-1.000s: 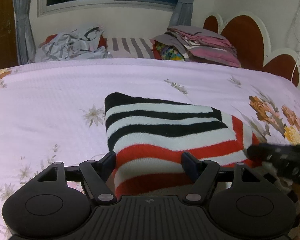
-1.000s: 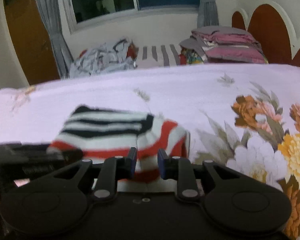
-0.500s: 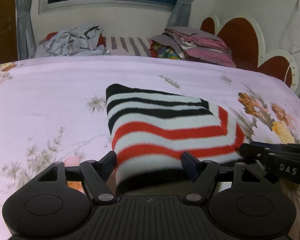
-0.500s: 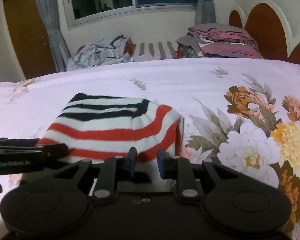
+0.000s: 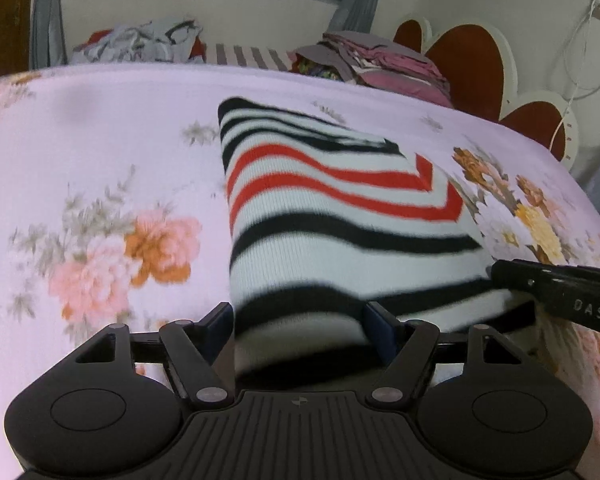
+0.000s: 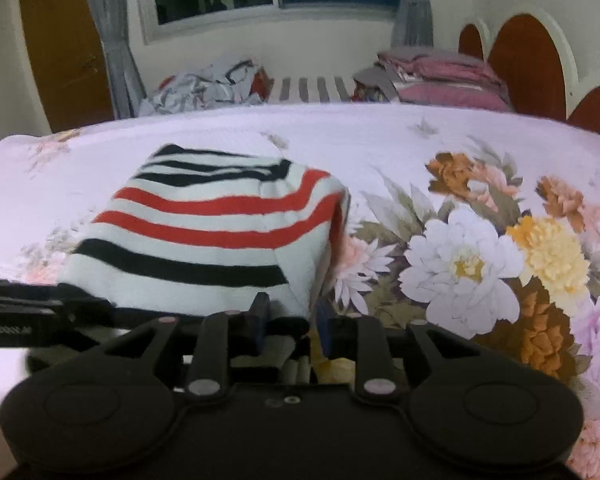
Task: Fold small clothes
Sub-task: 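Press the folded bundle flat with both grippers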
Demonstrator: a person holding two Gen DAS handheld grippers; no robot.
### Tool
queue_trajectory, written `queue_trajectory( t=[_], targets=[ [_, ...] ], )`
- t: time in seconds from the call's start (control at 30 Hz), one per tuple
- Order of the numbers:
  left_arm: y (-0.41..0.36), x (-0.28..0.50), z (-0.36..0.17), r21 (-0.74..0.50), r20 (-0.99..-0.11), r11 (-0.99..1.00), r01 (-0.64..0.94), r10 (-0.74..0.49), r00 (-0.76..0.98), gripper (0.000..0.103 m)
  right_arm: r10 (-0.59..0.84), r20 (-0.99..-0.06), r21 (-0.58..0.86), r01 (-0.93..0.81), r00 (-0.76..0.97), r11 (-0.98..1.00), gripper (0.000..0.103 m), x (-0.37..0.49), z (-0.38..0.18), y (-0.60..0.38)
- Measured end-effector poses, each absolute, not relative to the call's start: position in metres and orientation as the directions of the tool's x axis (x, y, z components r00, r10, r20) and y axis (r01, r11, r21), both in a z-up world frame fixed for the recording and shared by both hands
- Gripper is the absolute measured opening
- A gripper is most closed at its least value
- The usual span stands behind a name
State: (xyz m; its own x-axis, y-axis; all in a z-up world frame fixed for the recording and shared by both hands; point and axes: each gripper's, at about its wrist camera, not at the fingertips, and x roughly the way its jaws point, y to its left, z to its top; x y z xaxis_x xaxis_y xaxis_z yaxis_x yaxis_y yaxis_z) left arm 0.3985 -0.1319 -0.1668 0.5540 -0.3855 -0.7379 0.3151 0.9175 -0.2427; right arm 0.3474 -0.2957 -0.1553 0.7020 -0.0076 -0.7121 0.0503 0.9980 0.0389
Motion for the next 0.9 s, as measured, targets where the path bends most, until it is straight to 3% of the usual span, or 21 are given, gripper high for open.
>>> queue_trajectory(
  t=[0.07, 0.23, 0.37, 0.7, 0.77, 0.83, 0.9],
  targets=[
    [-0.131, 0.394, -0.175, -0.246, -0.746, 0.915, 0.319, -0.389, 0.54, 0.071, -0.022, -0.733, 0.016, 0.05, 0.68, 0.999, 0.023, 0.339, -0.165, -0.298],
    [-0.127, 0.389, -0.181, -0.274, -0.748, 0.909, 0.315, -0.407, 0.524, 0.071, -0.019, -0.748, 0.078, 0.116, 0.664, 0.99, 0.032, 0.333, -0.172, -0.311],
    [-0.122, 0.384, -0.184, -0.288, -0.745, 0.901, 0.326, -0.424, 0.514, 0.071, -0.074, -0.756, 0.03, 0.147, 0.65, 0.989, 0.029, 0.323, -0.175, -0.307],
    [-0.115, 0.391, -0.162, -0.273, -0.744, 0.882, 0.384, -0.447, 0.497, 0.071, -0.146, -0.775, 0.019, 0.254, 0.615, 0.967, 0.035, 0.316, -0.169, -0.304],
    [-0.112, 0.395, -0.157, -0.282, -0.741, 0.877, 0.389, -0.457, 0.492, 0.071, -0.152, -0.769, 0.025, 0.266, 0.621, 0.964, 0.038, 0.315, -0.161, -0.301],
    [-0.109, 0.399, -0.153, -0.282, -0.737, 0.877, 0.388, -0.457, 0.498, 0.071, -0.145, -0.76, 0.045, 0.273, 0.634, 0.961, 0.053, 0.315, -0.154, -0.302],
    [-0.108, 0.405, -0.148, -0.287, -0.731, 0.876, 0.386, -0.461, 0.503, 0.071, -0.142, -0.749, 0.05, 0.269, 0.648, 0.962, 0.054, 0.318, -0.145, -0.301]
  ],
)
